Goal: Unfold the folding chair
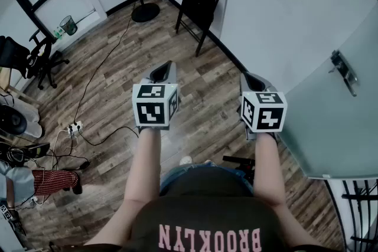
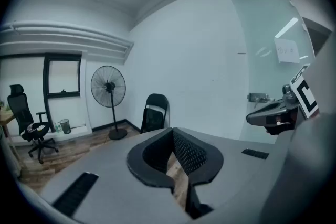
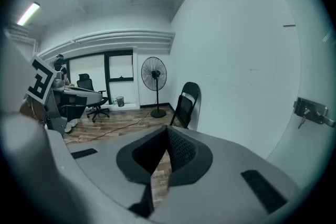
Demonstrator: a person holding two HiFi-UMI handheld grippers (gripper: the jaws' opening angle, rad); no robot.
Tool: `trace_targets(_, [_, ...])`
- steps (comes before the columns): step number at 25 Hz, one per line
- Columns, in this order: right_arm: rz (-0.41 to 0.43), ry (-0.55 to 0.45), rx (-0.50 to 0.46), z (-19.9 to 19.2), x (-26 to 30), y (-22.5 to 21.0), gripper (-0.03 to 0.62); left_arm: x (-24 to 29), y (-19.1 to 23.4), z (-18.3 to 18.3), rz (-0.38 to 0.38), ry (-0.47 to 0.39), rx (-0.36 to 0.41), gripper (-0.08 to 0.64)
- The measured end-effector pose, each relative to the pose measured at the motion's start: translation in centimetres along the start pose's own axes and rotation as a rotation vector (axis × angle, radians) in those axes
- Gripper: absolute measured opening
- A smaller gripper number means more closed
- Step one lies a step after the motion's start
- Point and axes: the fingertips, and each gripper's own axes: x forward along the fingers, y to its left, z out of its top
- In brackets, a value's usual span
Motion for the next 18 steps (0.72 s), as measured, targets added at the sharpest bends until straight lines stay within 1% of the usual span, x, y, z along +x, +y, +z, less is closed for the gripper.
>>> trace_targets(5, [-0.009,0.009,0.005,-0.5,-0.6,-0.9,-0.003,0.6,-0.9,-1.2,-0.010,0.071,-0.017,0.002])
trace_targets(9, [-0.014,0.023,0.029,-1.6,-1.0,-1.6,-0.003,0.8,-1.9,-2.4,-0.016,0.105,-0.020,0.002])
trace_targets(12, [-0.016,0.037,0.044,-2.8,-1.3,-2.4,-0.003,1.1,-3.0,-3.6,-0.016,0.133,-0.040,0.002])
trace_targets(15, [-0.051,0.068,0.037,-4.2,-1.5,-3.9,-0.002,1.4,-3.8,-4.7,0.008,0.150,-0.063,0.003])
trace_targets(16, [-0.055,0.078,0.032,-4.6,-1.5,-4.3,0.013,1.5,-4.2,-5.0,0.005,0.157,-0.065,0.004])
trace_targets(17, [-0.047,0.078,0.033,-4.9,-1.6,-4.6,0.135,1.6,-4.7,-5.3,-0.008,0.168,-0.068,0.124])
trace_targets(18, [-0.036,0.070,0.044,-5.1,-1.7,-4.8,0.244,1.7,-5.2,-5.5,-0.023,0.178,-0.076,0.267])
